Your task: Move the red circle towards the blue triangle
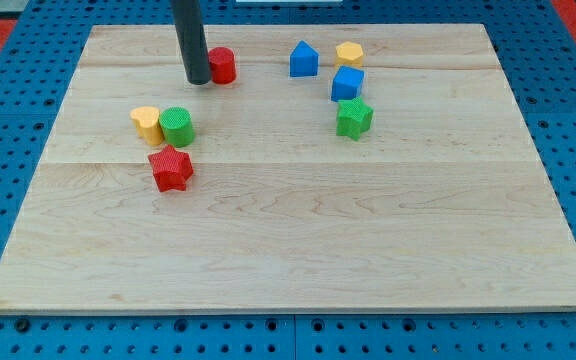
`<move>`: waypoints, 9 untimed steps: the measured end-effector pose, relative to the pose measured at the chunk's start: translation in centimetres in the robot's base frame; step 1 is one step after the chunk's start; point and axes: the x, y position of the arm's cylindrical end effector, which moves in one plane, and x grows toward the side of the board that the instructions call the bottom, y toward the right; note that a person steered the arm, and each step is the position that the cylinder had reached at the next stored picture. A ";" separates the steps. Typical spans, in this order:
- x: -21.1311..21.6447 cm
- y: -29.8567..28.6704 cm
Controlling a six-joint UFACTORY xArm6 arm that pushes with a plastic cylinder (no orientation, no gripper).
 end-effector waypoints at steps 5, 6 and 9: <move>-0.8 1.4; -0.8 2.7; -3.2 2.4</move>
